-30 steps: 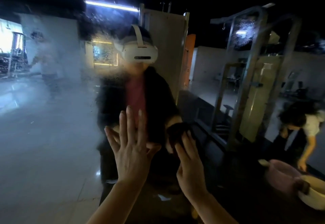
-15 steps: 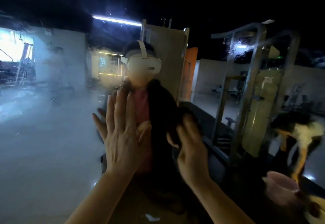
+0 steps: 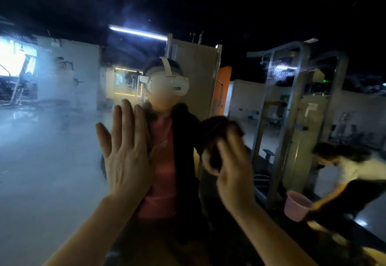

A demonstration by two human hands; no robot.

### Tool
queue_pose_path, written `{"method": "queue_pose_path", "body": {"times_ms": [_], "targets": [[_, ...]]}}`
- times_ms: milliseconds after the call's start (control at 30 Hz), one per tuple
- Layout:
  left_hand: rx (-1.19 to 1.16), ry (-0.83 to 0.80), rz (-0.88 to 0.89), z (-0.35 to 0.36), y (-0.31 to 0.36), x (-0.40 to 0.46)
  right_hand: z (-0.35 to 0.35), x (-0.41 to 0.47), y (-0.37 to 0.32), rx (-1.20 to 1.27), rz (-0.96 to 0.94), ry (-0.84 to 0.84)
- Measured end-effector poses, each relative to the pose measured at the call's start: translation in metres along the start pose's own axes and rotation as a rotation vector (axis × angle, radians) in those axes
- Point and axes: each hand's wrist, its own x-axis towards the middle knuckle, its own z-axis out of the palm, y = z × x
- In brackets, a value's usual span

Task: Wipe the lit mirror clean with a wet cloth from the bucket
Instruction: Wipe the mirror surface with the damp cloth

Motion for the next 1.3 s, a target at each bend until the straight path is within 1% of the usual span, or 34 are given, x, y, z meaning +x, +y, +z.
{"method": "queue_pose_path", "body": {"times_ms": [33,67,133,200,267,333,400,433,467,533,567,633,700,733,767,867,900,933,967,1067,1133,1200,1300], "targets": [[0.008,0.009,-0.002,0.000,0.001,0.001,-0.011,0.021,0.010,-0.073,0.074,0.116],[0.006,0.013,-0.006,0.000,0.002,0.002,-0.021,0.044,0.020,-0.155,0.146,0.172],[-0.035,0.016,-0.009,-0.004,0.003,0.003,-0.027,0.081,0.030,-0.258,0.239,0.174],[-0.106,0.041,-0.003,-0.010,-0.001,-0.001,-0.012,0.093,0.018,-0.267,0.228,0.169],[-0.160,0.083,-0.018,-0.015,-0.009,-0.007,0.012,0.076,-0.011,-0.205,0.107,0.099],[-0.165,0.107,-0.048,-0.021,-0.019,-0.013,0.032,0.044,-0.037,-0.130,-0.075,-0.083],[-0.144,0.103,-0.069,-0.027,-0.030,-0.018,0.036,0.022,-0.048,-0.086,-0.246,-0.261],[-0.136,0.107,-0.077,-0.030,-0.036,-0.019,0.031,0.023,-0.048,-0.072,-0.265,-0.262],[-0.127,0.113,-0.089,-0.033,-0.041,-0.021,0.026,0.032,-0.043,-0.060,-0.228,-0.203],[-0.100,0.107,-0.127,-0.039,-0.053,-0.021,0.012,0.066,-0.030,-0.074,-0.061,0.016],[-0.085,0.089,-0.146,-0.042,-0.059,-0.020,0.005,0.088,-0.022,-0.116,0.028,0.098],[-0.068,0.048,-0.167,-0.045,-0.067,-0.020,-0.001,0.120,-0.012,-0.189,0.136,0.143],[-0.054,0.018,-0.169,-0.044,-0.072,-0.021,0.012,0.125,-0.020,-0.224,0.153,0.137],[-0.049,-0.004,-0.165,-0.042,-0.073,-0.022,0.025,0.117,-0.031,-0.233,0.105,0.124],[-0.044,-0.030,-0.159,-0.039,-0.073,-0.023,0.039,0.102,-0.046,-0.207,0.028,0.076],[-0.044,-0.089,-0.137,-0.035,-0.073,-0.027,0.070,0.046,-0.091,-0.095,-0.289,-0.194],[-0.051,-0.094,-0.134,-0.036,-0.075,-0.029,0.071,0.034,-0.098,-0.081,-0.371,-0.260],[-0.057,-0.092,-0.134,-0.039,-0.078,-0.032,0.069,0.031,-0.101,-0.064,-0.402,-0.291],[-0.060,-0.083,-0.138,-0.042,-0.082,-0.034,0.065,0.037,-0.100,-0.044,-0.374,-0.280],[-0.047,-0.055,-0.170,-0.052,-0.096,-0.039,0.060,0.082,-0.089,-0.097,-0.203,-0.103],[-0.058,-0.071,-0.207,-0.054,-0.105,-0.041,0.066,0.107,-0.089,-0.152,-0.177,-0.065],[-0.087,-0.100,-0.231,-0.052,-0.111,-0.044,0.079,0.104,-0.100,-0.150,-0.243,-0.075],[-0.072,-0.149,-0.214,-0.050,-0.119,-0.048,0.094,0.068,-0.112,-0.119,-0.468,-0.223]]}}
